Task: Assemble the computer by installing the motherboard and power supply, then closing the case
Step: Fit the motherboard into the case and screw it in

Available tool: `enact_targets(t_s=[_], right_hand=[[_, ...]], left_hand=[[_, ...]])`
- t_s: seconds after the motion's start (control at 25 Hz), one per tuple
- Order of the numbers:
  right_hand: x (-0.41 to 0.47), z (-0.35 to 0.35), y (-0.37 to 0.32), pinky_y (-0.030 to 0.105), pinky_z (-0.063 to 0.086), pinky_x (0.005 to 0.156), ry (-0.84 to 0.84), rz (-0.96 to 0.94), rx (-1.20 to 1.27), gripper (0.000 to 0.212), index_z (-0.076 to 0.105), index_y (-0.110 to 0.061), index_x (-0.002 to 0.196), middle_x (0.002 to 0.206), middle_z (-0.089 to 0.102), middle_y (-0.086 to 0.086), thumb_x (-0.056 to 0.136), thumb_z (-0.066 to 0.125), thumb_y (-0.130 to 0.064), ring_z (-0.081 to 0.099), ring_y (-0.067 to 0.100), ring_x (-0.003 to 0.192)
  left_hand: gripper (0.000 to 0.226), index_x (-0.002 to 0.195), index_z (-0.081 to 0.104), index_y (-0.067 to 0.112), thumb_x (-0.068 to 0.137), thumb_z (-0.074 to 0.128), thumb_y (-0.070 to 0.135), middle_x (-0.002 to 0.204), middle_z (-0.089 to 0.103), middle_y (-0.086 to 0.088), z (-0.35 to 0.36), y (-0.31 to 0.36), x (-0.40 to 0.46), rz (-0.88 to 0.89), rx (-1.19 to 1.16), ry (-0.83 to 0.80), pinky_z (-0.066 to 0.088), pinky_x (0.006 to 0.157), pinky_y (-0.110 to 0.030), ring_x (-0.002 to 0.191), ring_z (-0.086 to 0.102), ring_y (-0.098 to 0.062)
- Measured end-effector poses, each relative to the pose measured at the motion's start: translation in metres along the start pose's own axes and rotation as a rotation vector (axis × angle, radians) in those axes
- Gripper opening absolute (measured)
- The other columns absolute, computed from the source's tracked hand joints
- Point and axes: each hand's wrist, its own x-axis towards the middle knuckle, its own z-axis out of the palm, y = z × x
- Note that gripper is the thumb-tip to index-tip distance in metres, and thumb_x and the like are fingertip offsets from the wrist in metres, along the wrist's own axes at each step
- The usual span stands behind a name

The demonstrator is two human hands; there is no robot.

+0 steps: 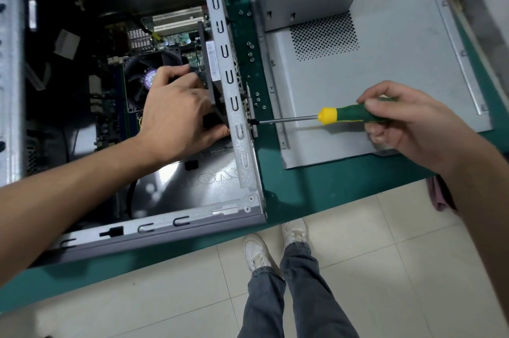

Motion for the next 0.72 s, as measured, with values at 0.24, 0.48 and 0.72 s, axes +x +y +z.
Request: enact_targets(t_s=[0.24,0.48,0.72], right_hand=[[0.005,0.002,-0.004,0.025,0.036,0.049,0.049,0.046,-0.026,0.007,0.065,-0.018,0.093,0.075,0.052,0.007,0.092,0.06,-0.022,0.044,0.016,0.057],[0.009,0.013,-0.007,0.023,0.03,0.041,0.185,0.015,-0.265,0.034,0.062,-0.014,0.079,0.066,0.061,0.008,0.091,0.064,-0.046,0.038,0.012,0.045],[0.007,0.003,-0.003,0.024,0.034,0.047,0.065,-0.007,-0.009,0.009,0.063,-0.016,0.087,0.068,0.056,0.001,0.095,0.06,-0.02,0.042,0.013,0.053]], left_hand=[[0.054,0.058,0.047,0.027,0.099,0.026,0.056,0.061,0.035,0.01,0.0,-0.002,-0.001,0.013,-0.014,0.014,0.033,0.087,-0.038,0.064,0.052,-0.025],[0.042,0.064,0.036,0.035,0.099,0.023,0.055,0.061,0.034,0.01,-0.001,0.0,-0.001,0.048,-0.051,0.034,0.033,0.087,-0.038,0.064,0.052,-0.025],[0.068,0.056,0.058,0.019,0.098,0.021,0.059,0.056,0.049,0.003,0.001,-0.003,-0.003,0.004,-0.003,-0.044,0.032,0.089,-0.038,0.066,0.056,-0.026]])
